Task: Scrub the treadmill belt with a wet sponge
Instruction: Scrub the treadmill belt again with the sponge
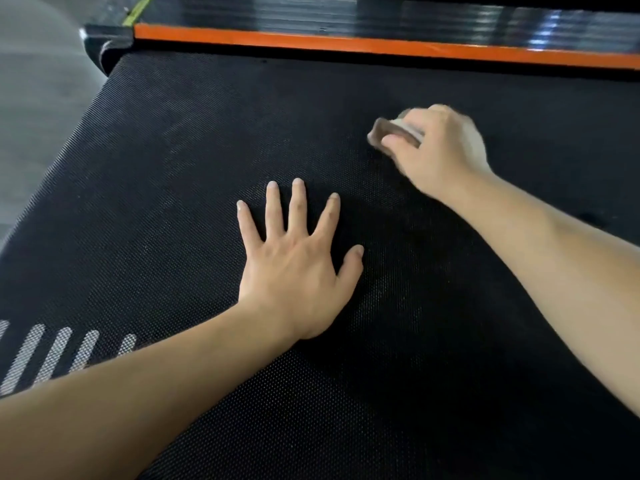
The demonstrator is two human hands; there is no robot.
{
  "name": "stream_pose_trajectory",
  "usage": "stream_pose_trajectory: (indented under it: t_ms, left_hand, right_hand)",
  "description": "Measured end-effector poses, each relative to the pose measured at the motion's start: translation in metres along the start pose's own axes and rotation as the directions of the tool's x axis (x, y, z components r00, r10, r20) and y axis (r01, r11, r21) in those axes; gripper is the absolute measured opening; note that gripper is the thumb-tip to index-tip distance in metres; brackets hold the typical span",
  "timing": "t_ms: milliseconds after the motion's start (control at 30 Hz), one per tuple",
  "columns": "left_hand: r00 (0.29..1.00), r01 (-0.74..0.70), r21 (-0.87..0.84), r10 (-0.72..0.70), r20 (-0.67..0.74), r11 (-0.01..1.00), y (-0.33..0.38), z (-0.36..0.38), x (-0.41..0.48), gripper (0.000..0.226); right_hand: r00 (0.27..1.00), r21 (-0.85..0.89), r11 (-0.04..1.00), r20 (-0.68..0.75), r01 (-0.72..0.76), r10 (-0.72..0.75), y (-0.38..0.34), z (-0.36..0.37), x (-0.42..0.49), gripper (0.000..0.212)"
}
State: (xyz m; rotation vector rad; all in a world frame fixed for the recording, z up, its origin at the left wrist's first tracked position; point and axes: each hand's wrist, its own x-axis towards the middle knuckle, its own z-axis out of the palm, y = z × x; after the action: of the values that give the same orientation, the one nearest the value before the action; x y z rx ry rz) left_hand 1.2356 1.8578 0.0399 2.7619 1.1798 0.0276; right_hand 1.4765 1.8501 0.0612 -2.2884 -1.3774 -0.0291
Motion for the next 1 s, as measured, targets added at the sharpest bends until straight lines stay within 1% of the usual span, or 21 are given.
stream_pose_trajectory:
  t_ms: [33, 100, 133, 167, 200, 267, 300, 333, 367, 467, 500, 533, 600, 633, 667, 700, 800, 833, 900, 967, 1000]
  left_hand:
    - [1.000, -0.004, -0.003, 0.004, 0.003, 1.000, 0.000, 0.000, 0.000, 0.078]
    - [1.000, -0.008, -0.001, 0.008, 0.009, 1.000, 0.000, -0.001, -0.001, 0.078]
    - [1.000, -0.007, -0.001, 0.007, 0.010, 1.000, 0.000, -0.001, -0.001, 0.078]
    - [1.000, -0.007, -0.002, 0.007, 0.012, 1.000, 0.000, -0.001, -0.001, 0.078]
    - [1.000, -0.007, -0.005, 0.007, 0.013, 1.000, 0.000, -0.001, -0.001, 0.078]
    - [1.000, -0.009, -0.007, 0.009, 0.004, 1.000, 0.000, -0.001, -0.001, 0.078]
    - [1.000, -0.009, -0.009, 0.009, 0.000, 1.000, 0.000, -0.001, -0.001, 0.078]
    - [1.000, -0.008, -0.010, 0.008, -0.003, 1.000, 0.000, -0.001, -0.001, 0.078]
    - [1.000, -0.011, -0.010, 0.011, -0.002, 1.000, 0.000, -0.001, -0.001, 0.078]
    - [1.000, -0.019, -0.017, 0.019, -0.006, 1.000, 0.000, 0.000, -0.002, 0.077]
    - [1.000, -0.019, -0.018, 0.018, -0.013, 1.000, -0.001, 0.000, -0.002, 0.077]
    - [1.000, -0.019, -0.020, 0.019, -0.012, 1.000, -0.001, 0.000, -0.002, 0.077]
    - [1.000, -0.023, -0.020, 0.023, -0.007, 1.000, -0.001, -0.001, -0.002, 0.078]
    - [1.000, -0.024, -0.017, 0.024, -0.006, 1.000, -0.001, -0.001, -0.002, 0.078]
    - [1.000, -0.023, -0.019, 0.023, -0.009, 1.000, -0.001, -0.001, -0.002, 0.078]
    - [1.000, -0.020, -0.022, 0.020, -0.015, 1.000, -0.001, 0.000, -0.002, 0.078]
    - [1.000, -0.024, -0.026, 0.023, -0.020, 0.999, -0.001, 0.001, -0.002, 0.077]
    - [0.999, -0.025, -0.027, 0.025, -0.022, 0.999, -0.001, 0.001, -0.002, 0.077]
    - [1.000, -0.025, -0.031, 0.024, -0.019, 0.999, -0.002, 0.000, -0.003, 0.078]
    - [1.000, -0.025, -0.034, 0.024, -0.016, 0.999, -0.001, -0.001, -0.002, 0.078]
    - [1.000, -0.024, -0.035, 0.023, -0.020, 0.999, -0.001, -0.002, -0.002, 0.078]
  right_hand:
    - [0.996, -0.021, 0.997, -0.035, -0.078, 0.078, 0.005, -0.002, 0.016, 0.030]
    - [0.963, -0.029, 0.967, -0.102, -0.252, 0.248, 0.010, -0.004, 0.043, 0.027]
    - [0.953, -0.032, 0.958, -0.119, -0.284, 0.278, 0.007, -0.001, 0.049, 0.025]
    - [0.961, -0.036, 0.966, -0.117, -0.256, 0.251, 0.002, 0.005, 0.049, 0.026]
    - [0.979, -0.013, 0.982, -0.086, -0.188, 0.186, -0.005, 0.011, 0.044, 0.027]
    - [1.000, 0.048, 0.999, 0.014, -0.012, 0.011, -0.018, 0.019, 0.028, 0.028]
    - [0.998, 0.046, 0.998, 0.037, 0.042, -0.044, -0.018, 0.018, 0.023, 0.027]
    - [0.998, 0.021, 0.998, 0.029, 0.051, -0.051, -0.015, 0.015, 0.028, 0.027]
    - [1.000, -0.011, 1.000, -0.005, 0.004, -0.004, -0.009, 0.012, 0.040, 0.027]
    - [0.959, -0.054, 0.961, -0.100, -0.270, 0.264, 0.002, 0.005, 0.077, 0.023]
    - [0.957, -0.075, 0.958, -0.113, -0.276, 0.267, 0.000, 0.008, 0.081, 0.023]
    - [0.969, -0.078, 0.969, -0.103, -0.234, 0.225, -0.004, 0.012, 0.079, 0.024]
    - [0.995, 0.018, 0.996, -0.024, -0.093, 0.093, -0.012, 0.017, 0.071, 0.026]
    - [0.998, 0.066, 0.996, 0.011, -0.063, 0.063, -0.011, 0.018, 0.067, 0.026]
    - [0.997, 0.075, 0.994, 0.015, -0.074, 0.073, -0.007, 0.017, 0.069, 0.025]
    - [0.993, 0.036, 0.993, -0.021, -0.112, 0.113, -0.003, 0.014, 0.076, 0.025]
    - [0.941, -0.072, 0.945, -0.142, -0.320, 0.308, 0.012, 0.006, 0.098, 0.021]
    - [0.935, -0.086, 0.940, -0.164, -0.330, 0.314, 0.013, 0.007, 0.097, 0.022]
    - [0.967, -0.074, 0.972, -0.143, -0.223, 0.211, 0.009, 0.012, 0.084, 0.028]
    - [0.994, -0.018, 0.995, -0.043, -0.102, 0.101, 0.011, 0.011, 0.067, 0.029]
    - [0.994, 0.003, 0.994, -0.004, -0.106, 0.106, 0.017, 0.004, 0.063, 0.028]
